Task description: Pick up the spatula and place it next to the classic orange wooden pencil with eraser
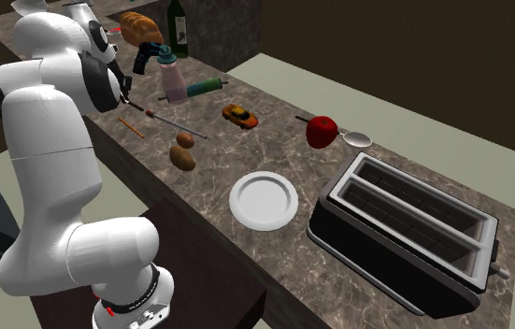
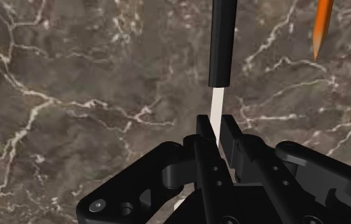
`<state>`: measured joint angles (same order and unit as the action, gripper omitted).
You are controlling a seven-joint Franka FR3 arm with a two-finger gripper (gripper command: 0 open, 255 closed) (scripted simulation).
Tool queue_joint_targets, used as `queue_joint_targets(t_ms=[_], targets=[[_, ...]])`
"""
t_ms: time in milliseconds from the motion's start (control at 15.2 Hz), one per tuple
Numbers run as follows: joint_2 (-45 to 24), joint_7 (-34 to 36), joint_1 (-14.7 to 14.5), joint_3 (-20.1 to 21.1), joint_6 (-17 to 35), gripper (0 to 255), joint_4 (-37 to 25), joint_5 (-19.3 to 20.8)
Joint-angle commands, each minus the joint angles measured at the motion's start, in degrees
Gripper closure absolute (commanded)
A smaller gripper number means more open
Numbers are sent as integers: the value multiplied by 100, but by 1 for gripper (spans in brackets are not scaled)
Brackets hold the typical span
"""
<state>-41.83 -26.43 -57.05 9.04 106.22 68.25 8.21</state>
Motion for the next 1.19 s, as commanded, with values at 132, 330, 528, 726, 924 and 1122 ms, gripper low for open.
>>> queue_joint_targets(t_ms=[132, 330, 528, 726, 924, 1122], targets=[[0, 0, 0, 0, 0, 0, 0, 0], [0, 0, 0, 0, 0, 0, 0, 0], [33, -19, -25, 8, -361, 0, -330, -14], [23, -37, -55, 12, -712, 0, -694, -22], [23, -37, -55, 12, -712, 0, -694, -22], [23, -37, -55, 12, -712, 0, -694, -22]])
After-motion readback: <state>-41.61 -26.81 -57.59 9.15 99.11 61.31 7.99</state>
